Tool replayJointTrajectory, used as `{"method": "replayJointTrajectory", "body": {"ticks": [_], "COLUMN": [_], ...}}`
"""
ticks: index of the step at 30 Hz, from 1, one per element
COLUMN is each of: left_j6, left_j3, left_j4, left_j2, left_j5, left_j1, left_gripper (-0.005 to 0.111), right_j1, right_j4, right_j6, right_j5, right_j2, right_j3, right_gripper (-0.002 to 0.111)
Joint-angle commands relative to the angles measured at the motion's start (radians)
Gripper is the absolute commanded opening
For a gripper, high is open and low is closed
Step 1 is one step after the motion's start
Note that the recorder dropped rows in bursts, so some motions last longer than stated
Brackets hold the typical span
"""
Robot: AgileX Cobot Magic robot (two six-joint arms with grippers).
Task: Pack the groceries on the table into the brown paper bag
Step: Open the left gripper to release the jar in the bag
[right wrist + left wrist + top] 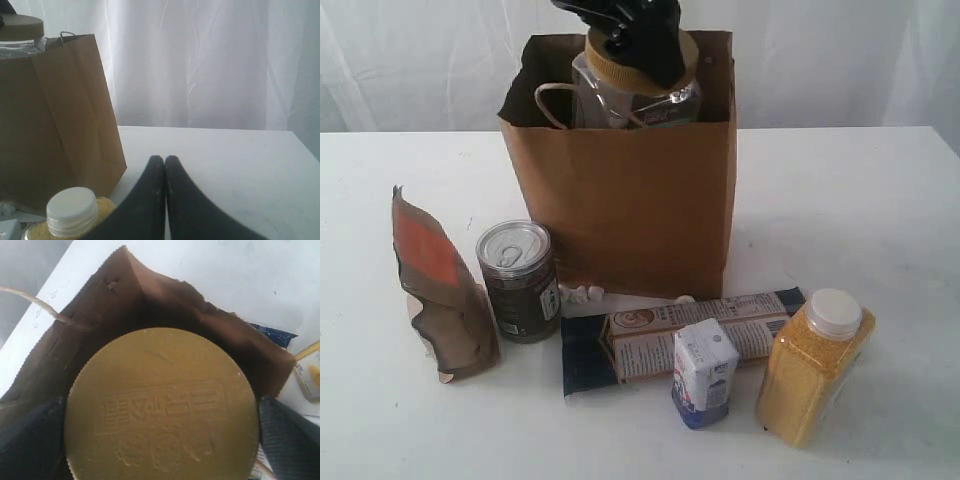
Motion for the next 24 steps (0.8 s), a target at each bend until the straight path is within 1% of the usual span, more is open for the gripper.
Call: {"method": "replayJointTrajectory", "body": {"ticks": [1, 9, 13, 17, 24], "left_j6": [0.003, -0.003, -0.003, -0.003, -0.007], "left_j3": [-0.002, -0.002, 0.003, 0.021, 0.024], "left_j4": [-0.027, -0.039, -0.053, -0.054, -0.054], "left_j2": [-0.018, -0.018, -0.018, -0.023, -0.023], "left_j5": [0.087, 0.087, 0.082, 0.056, 0.038], "left_j1": [0.002, 0.002, 0.023, 0.023, 0.066], "left_gripper": [0.0, 0.0, 0.0, 0.0, 0.0], "right_j1": [-0.009, -0.009, -0.009, -0.009, -0.009], "right_j4": [-0.006, -0.006, -0.006, -0.006, -0.006], "right_j6": [-0.001, -0.001, -0.001, -0.001, -0.001], "right_j5": [-0.006, -0.006, -0.006, -0.006, -0.006], "right_j2": [-0.006, -0.006, -0.006, -0.006, -0.006], "right_j3": [0.005, 0.005, 0.005, 0.005, 0.005], "right_gripper": [0.0, 0.0, 0.0, 0.0, 0.0]}}
